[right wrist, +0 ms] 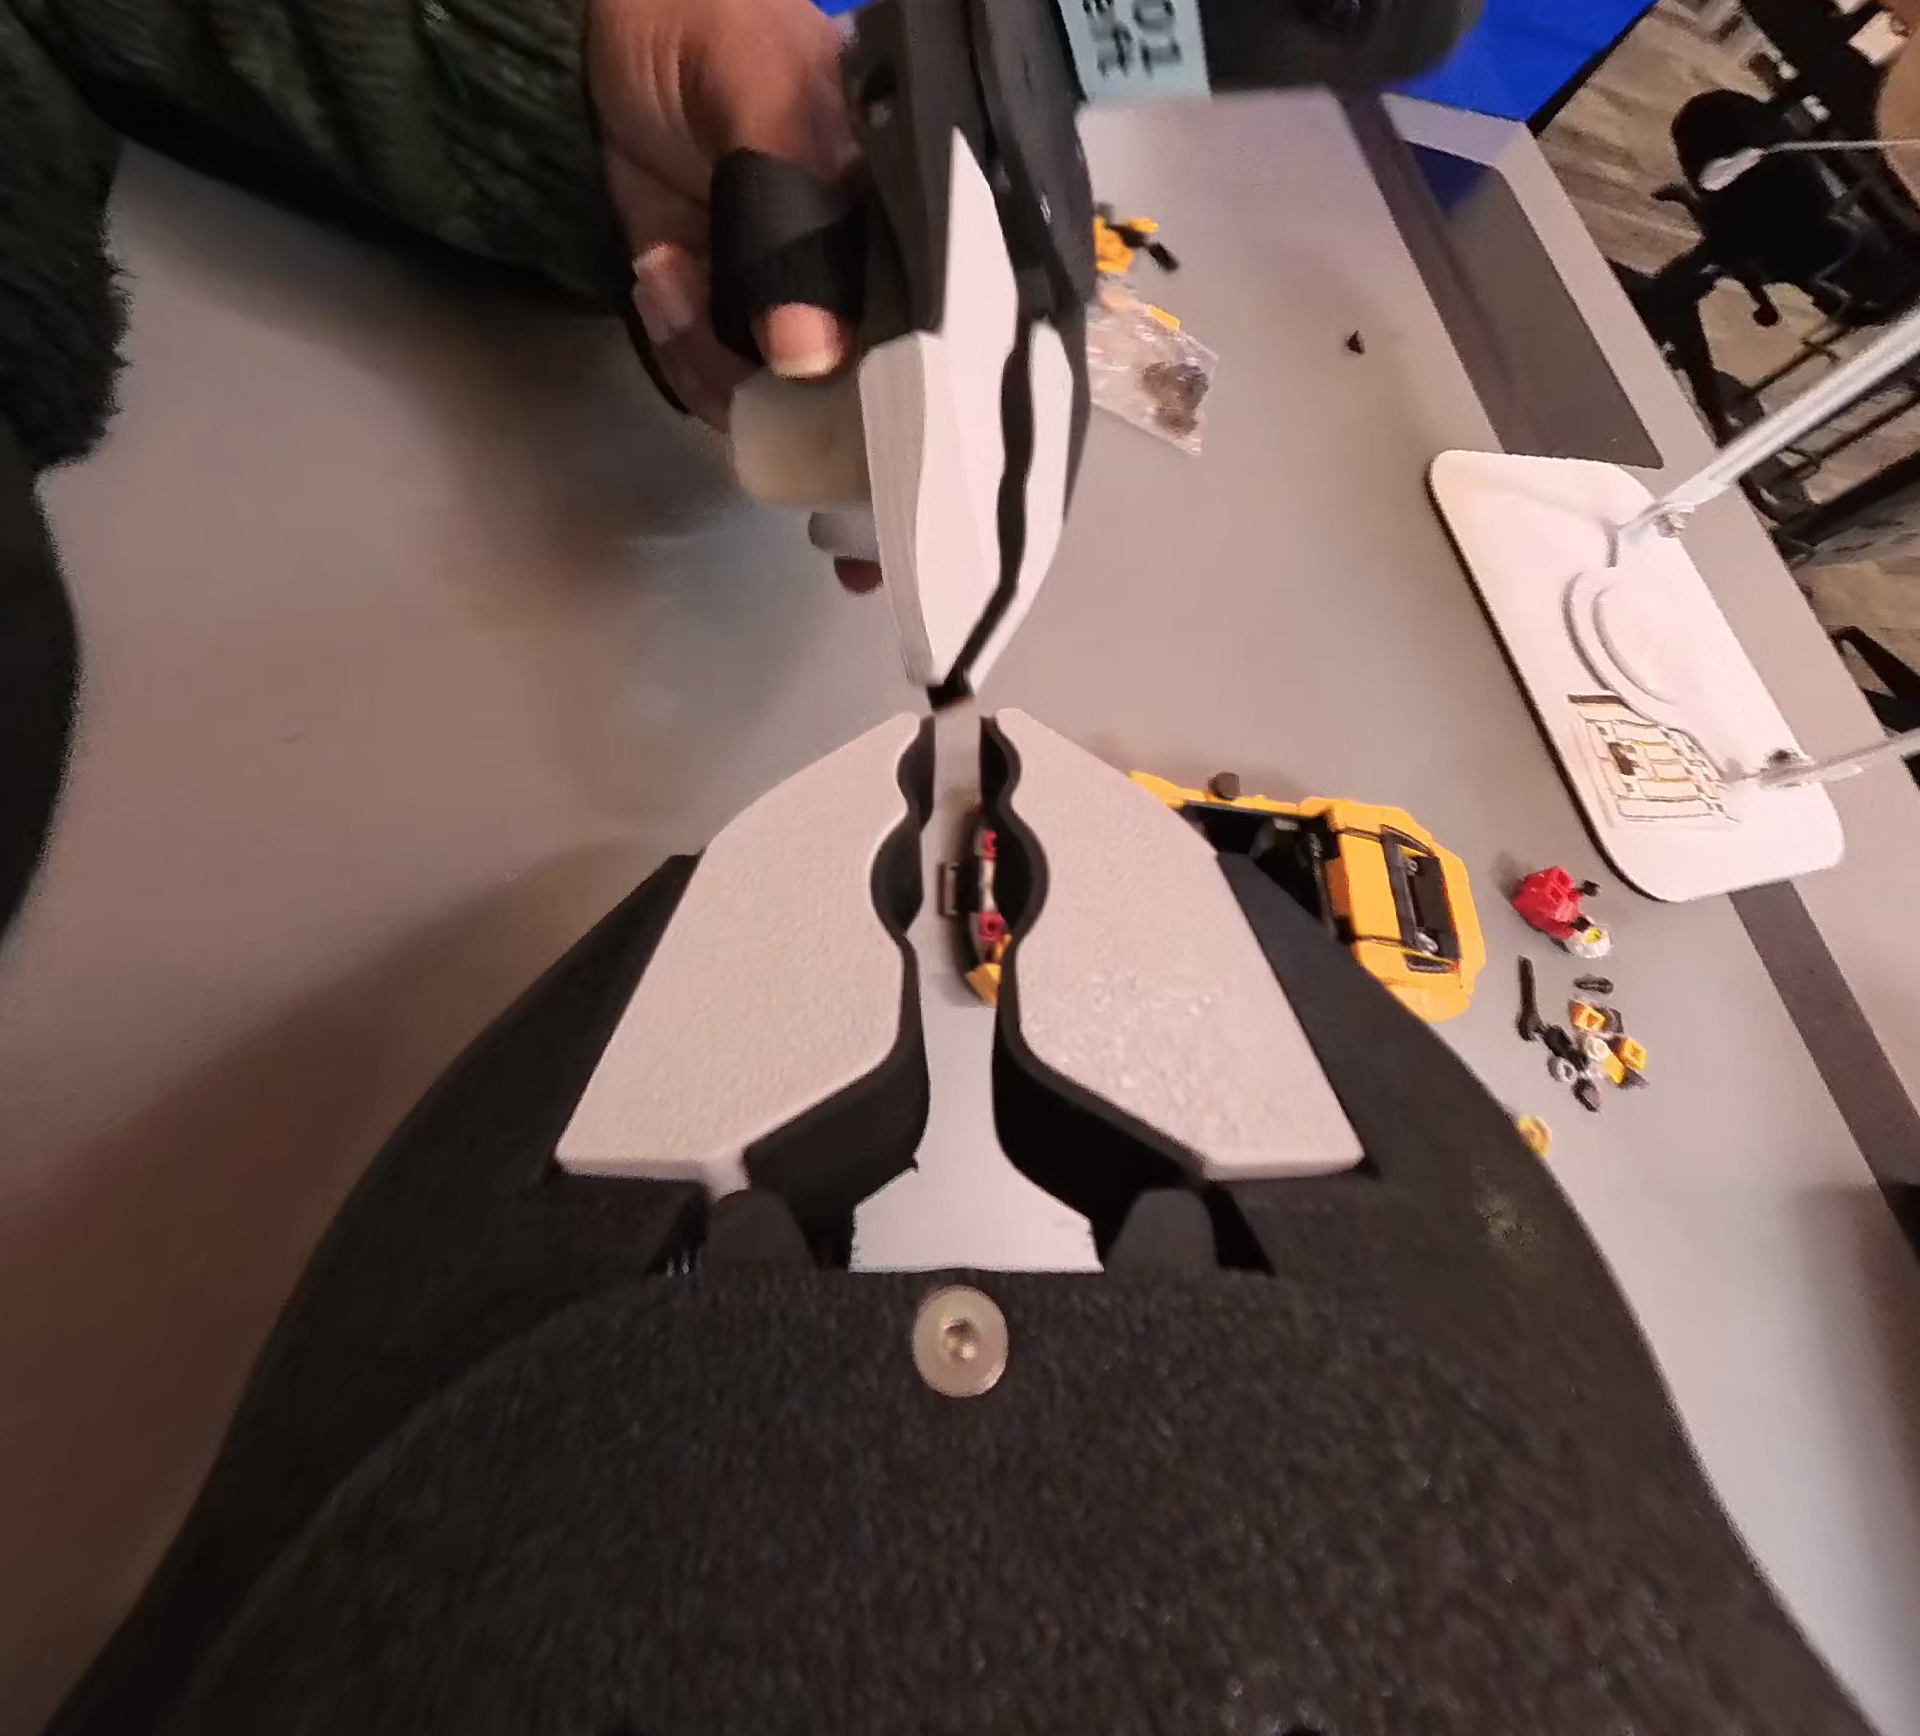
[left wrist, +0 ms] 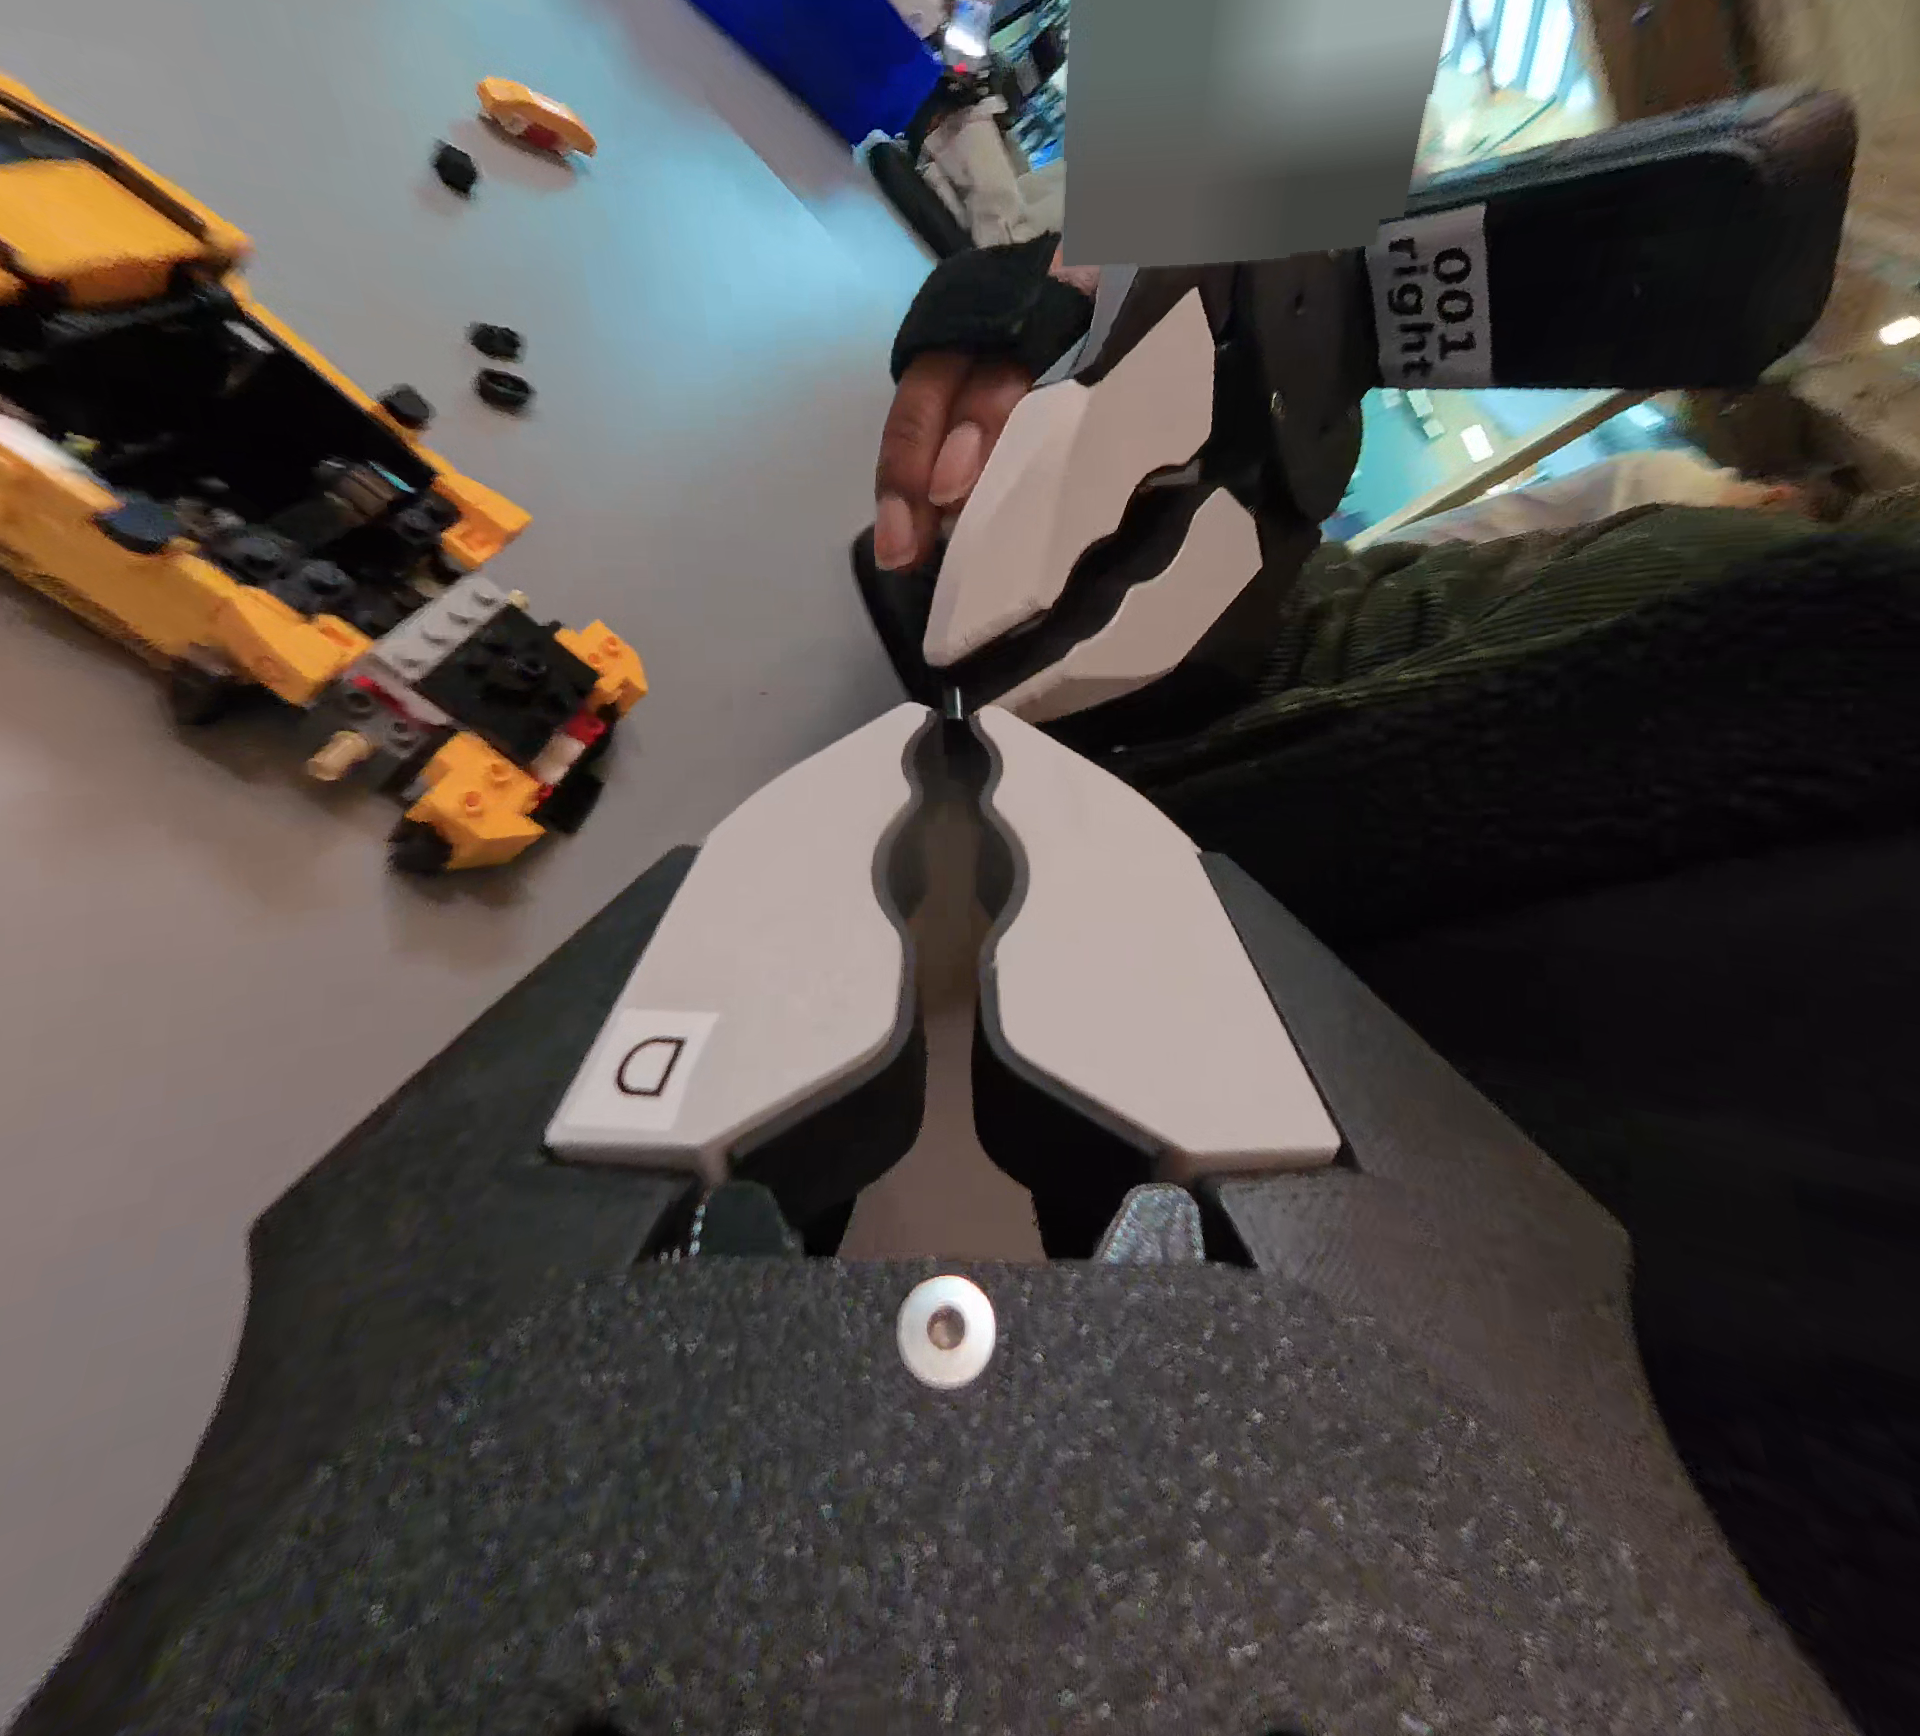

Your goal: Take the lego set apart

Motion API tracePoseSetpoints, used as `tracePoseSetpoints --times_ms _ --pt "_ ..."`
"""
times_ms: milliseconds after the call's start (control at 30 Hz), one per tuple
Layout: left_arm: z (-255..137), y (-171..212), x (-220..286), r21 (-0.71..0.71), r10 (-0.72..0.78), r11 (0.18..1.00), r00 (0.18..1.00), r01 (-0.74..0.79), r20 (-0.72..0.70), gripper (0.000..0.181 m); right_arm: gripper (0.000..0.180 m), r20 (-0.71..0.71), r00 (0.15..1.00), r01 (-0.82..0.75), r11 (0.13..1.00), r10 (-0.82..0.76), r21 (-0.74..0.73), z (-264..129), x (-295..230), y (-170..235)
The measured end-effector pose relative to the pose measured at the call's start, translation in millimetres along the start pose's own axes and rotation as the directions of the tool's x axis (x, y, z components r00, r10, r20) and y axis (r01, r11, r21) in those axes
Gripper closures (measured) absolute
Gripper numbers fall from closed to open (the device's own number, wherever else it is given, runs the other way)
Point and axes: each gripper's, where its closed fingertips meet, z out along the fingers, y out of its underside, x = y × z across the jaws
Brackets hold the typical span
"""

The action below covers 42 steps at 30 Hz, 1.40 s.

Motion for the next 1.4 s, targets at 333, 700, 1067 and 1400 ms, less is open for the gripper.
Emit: tracePoseSetpoints --times_ms 333,700,1067,1400 --pt "-255 -3 -132 -0.131 0.141 0.99 0.302 -0.052 0.943 0.178 0.161 -0.209 0.939 -0.236 0.952 0.275 0.194 -19 71 24" --pt "-274 24 -152 -0.138 0.115 0.99 0.338 0.042 0.934 0.148 0.163 -0.216 0.909 -0.311 0.925 0.357 0.217 -20 78 46" --pt "-187 -25 -104 -0.141 0.302 0.938 0.547 -0.316 0.781 0.165 0.164 -0.07 0.95 -0.299 0.952 0.303 0.066 -8 49 60" --pt "-40 14 -84 -0.393 0.578 0.809 0.708 -0.436 0.406 0.161 0.162 -0.004 0.986 -0.169 0.984 0.169 -0.056 16 20 69"
